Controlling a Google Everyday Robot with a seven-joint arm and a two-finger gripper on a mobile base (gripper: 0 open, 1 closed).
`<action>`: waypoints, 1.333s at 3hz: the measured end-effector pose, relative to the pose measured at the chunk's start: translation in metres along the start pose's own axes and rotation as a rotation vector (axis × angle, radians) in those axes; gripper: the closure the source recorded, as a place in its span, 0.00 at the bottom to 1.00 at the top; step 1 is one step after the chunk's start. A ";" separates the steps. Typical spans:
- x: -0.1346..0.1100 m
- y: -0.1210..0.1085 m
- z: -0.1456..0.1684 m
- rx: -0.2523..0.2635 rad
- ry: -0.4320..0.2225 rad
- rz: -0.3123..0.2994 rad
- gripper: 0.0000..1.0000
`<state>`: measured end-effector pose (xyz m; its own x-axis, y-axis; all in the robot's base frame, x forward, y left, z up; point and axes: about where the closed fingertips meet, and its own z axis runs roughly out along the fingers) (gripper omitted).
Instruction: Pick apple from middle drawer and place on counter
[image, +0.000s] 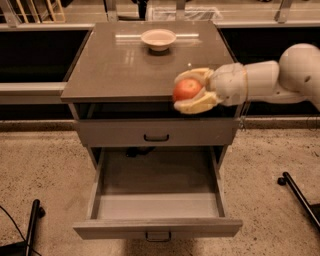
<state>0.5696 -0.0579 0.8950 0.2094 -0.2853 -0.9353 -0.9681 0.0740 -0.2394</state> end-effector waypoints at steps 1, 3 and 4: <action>0.005 -0.064 -0.015 0.153 -0.003 0.131 1.00; 0.002 -0.162 -0.017 0.423 -0.014 0.252 0.82; 0.023 -0.188 -0.006 0.547 0.050 0.334 0.59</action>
Offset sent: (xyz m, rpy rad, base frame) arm 0.1958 -0.0347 0.0434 0.1841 0.1910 -0.4921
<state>0.7553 -0.0837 0.9199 -0.1109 -0.2059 -0.9723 -0.7671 0.6397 -0.0480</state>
